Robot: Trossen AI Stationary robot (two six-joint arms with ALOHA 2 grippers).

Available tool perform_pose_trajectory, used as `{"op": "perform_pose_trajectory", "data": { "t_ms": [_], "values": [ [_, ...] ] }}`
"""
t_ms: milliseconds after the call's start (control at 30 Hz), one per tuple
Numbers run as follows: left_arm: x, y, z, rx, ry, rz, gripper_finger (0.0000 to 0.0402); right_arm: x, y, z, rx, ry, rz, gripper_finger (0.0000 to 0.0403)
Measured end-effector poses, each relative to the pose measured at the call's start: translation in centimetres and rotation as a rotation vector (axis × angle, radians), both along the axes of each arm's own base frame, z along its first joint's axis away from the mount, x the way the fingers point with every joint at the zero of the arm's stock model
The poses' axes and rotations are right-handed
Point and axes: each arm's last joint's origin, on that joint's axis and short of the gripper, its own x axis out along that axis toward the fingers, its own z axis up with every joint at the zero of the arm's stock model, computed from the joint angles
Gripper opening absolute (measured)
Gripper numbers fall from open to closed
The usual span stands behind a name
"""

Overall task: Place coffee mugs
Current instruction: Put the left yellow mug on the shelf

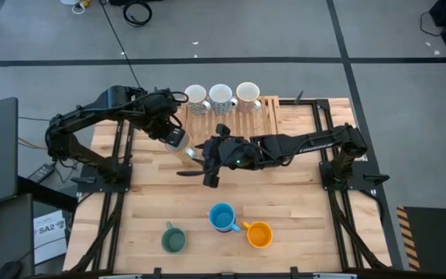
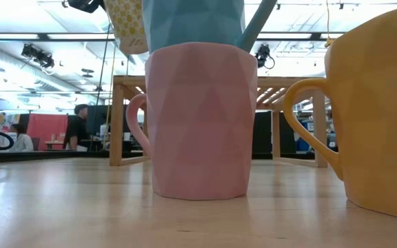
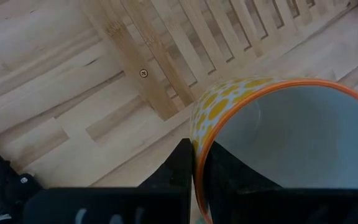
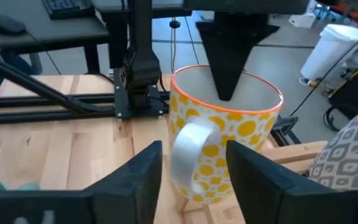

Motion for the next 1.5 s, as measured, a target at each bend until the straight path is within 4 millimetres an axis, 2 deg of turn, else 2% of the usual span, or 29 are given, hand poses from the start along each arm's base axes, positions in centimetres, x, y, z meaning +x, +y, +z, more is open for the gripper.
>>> {"op": "perform_pose_trajectory", "data": {
  "t_ms": [167, 433, 800, 967, 1333, 1500],
  "values": [
    [0.0, 0.0, 0.0, -0.006, -0.001, 0.014, 0.0027, 0.0, -0.2, 0.0, 0.025, -0.007, -0.015, 0.0205],
    [0.2, 0.0, 0.1, -0.014, -0.025, 0.038, 0.0027, 0.1, -0.5, 0.0, 0.024, -0.006, -0.022, 0.0205],
    [0.5, 0.0, 0.2, -0.043, -0.060, 0.027, 0.0030, 0.3, -1.8, -1.1, 0.026, 0.018, -0.042, 0.0201],
    [0.5, 0.0, 0.2, -0.046, -0.058, 0.025, 0.0033, 0.3, -1.8, -1.0, 0.026, 0.009, -0.037, 0.0174],
    [0.5, 0.0, 0.2, -0.029, -0.062, -0.016, 0.0051, 0.4, -1.7, -1.0, 0.025, 0.007, -0.027, 0.0073],
    [0.5, 0.0, 0.2, -0.030, -0.066, -0.018, 0.0053, 0.4, -1.7, -1.0, 0.027, 0.007, -0.023, 0.0069]
  ]
}}
